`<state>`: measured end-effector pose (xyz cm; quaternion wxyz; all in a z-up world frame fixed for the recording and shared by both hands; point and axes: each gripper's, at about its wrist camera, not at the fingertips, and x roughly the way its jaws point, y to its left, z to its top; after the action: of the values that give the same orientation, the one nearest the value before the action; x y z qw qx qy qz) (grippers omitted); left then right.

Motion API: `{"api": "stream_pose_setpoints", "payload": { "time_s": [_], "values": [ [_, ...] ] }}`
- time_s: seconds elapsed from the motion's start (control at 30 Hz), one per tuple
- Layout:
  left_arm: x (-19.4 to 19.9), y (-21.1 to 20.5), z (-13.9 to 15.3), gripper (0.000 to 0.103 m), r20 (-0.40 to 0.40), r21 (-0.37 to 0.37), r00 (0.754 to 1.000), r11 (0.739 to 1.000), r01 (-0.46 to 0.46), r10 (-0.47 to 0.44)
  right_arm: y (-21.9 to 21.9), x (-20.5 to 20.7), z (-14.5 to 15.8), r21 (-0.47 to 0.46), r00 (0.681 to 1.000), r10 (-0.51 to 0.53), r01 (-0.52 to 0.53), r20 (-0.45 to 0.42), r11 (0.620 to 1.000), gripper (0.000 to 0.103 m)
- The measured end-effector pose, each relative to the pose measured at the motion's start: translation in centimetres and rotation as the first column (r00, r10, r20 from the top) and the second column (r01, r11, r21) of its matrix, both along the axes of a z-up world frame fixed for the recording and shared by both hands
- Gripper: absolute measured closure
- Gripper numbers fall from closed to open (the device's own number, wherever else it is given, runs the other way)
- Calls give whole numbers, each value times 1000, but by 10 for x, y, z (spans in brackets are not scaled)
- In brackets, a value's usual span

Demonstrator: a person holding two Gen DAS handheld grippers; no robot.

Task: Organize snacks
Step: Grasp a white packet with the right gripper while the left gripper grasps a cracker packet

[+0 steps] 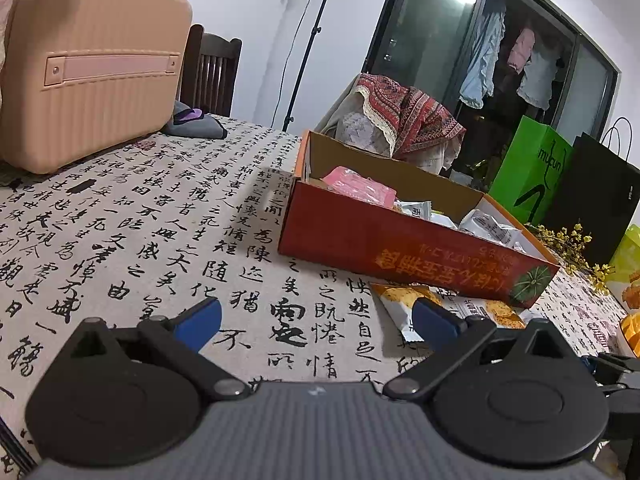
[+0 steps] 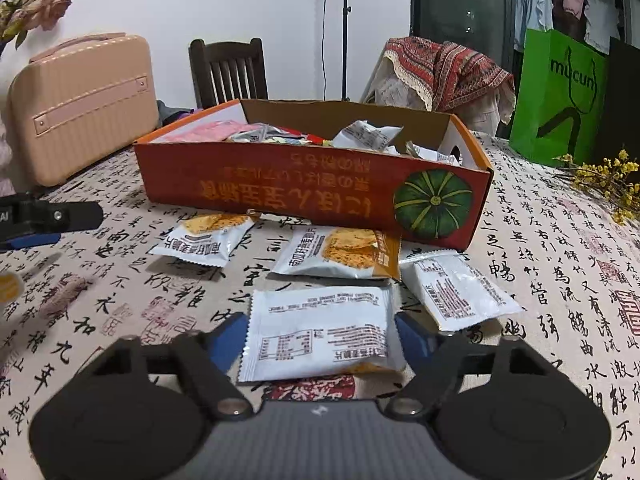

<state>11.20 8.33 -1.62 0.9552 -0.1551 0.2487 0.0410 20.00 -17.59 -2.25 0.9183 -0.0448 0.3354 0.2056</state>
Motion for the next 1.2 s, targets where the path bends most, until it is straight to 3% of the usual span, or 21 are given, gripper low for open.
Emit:
{"api": "stream_pose_setpoints", "payload": {
  "time_s": [0.23,0.73,1.03,1.2],
  "values": [
    [-1,0,0,0,7,2,1000,1000,-10,10,-5,-1,1,22,1000,-20,20,8,1000,46],
    [0,-5,4,0,-14,49,999,998,-35,36,-21,-22,23,104,986,-71,56,152,993,48],
    [19,-43,32,0,-84,149,996,988,36,-24,-45,-14,46,133,962,-143,115,231,984,48],
    [51,-70,35,0,-161,182,986,980,80,-51,-65,10,41,165,948,-242,210,207,964,48]
  ]
}}
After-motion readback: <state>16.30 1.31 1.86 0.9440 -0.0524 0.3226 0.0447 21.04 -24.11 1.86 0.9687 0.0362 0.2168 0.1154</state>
